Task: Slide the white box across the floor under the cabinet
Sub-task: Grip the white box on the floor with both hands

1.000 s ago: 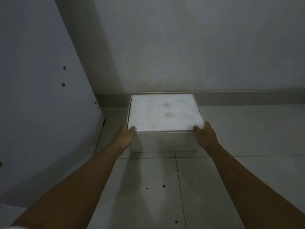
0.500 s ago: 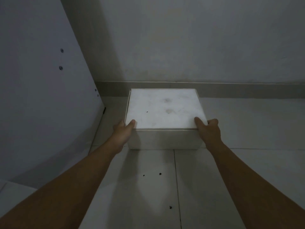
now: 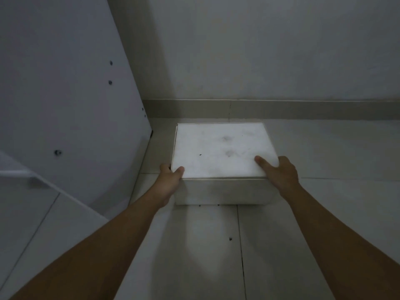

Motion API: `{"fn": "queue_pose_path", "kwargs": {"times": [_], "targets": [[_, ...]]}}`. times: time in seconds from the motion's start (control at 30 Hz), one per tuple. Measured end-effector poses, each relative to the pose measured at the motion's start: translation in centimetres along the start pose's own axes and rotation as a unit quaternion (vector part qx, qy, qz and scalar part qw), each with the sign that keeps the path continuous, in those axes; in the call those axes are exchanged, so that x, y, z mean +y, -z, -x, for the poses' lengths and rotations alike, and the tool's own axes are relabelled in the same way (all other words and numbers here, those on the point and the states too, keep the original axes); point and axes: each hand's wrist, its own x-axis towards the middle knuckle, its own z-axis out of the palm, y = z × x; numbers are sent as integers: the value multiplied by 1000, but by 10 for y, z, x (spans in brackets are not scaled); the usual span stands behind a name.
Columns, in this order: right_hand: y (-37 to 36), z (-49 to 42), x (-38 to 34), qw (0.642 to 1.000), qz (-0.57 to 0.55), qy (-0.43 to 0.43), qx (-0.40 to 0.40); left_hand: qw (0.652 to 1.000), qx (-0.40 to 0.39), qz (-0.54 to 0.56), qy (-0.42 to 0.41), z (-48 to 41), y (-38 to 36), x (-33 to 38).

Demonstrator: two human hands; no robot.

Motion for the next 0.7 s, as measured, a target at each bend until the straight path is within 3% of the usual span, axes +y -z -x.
{"fn": "queue_pose_path", "kwargs": {"times": [0.33, 0.7], "targets": [[26, 117, -10, 999, -7, -5, 42, 999, -29, -28, -25, 81, 49, -13], [35, 288, -22, 992, -4, -41, 119, 984, -125, -111, -64, 187, 142, -34]]}}
